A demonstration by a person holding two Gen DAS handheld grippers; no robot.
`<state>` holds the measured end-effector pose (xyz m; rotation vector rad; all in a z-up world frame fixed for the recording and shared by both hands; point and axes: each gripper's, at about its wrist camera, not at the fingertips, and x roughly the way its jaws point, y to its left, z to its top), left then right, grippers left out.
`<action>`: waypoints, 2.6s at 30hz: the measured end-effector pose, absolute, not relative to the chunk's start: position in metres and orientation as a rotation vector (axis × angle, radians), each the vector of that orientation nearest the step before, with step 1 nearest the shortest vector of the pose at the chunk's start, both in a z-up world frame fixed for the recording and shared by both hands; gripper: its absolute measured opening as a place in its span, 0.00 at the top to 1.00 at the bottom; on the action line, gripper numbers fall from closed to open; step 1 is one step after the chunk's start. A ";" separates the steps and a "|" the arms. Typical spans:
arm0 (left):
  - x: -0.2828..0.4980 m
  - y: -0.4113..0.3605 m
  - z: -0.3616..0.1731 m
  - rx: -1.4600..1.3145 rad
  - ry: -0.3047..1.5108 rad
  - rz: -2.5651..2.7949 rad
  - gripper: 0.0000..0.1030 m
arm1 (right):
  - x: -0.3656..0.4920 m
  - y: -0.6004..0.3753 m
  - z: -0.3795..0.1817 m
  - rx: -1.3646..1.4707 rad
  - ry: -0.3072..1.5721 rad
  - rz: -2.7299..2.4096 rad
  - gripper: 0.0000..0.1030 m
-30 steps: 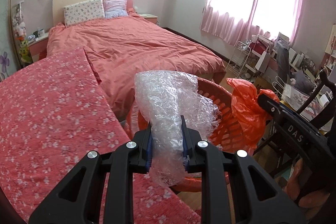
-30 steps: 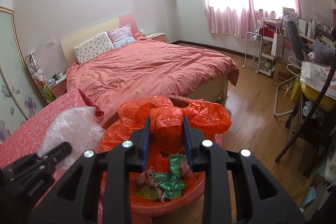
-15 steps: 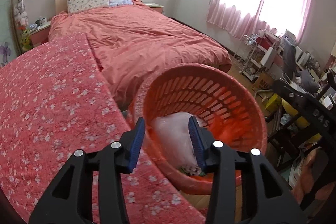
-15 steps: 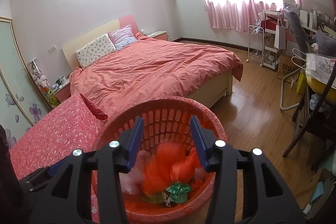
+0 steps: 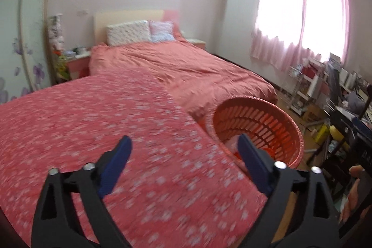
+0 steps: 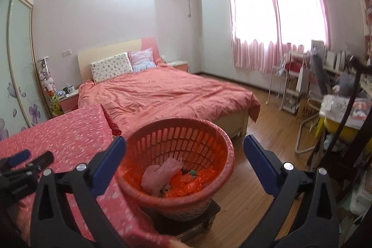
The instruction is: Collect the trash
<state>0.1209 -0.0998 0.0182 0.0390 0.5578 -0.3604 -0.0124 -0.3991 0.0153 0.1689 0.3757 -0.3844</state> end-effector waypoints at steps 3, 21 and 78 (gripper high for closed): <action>0.096 -0.077 0.022 0.022 0.538 -0.279 0.02 | -0.038 -0.373 0.016 0.122 0.367 -0.399 0.04; 0.009 -0.020 0.014 0.007 0.479 -0.023 0.02 | -0.117 -0.298 0.010 0.076 0.408 -0.387 0.04; -0.010 -0.002 0.000 -0.042 0.571 0.011 0.02 | -0.110 -0.283 -0.001 0.072 0.472 -0.385 0.04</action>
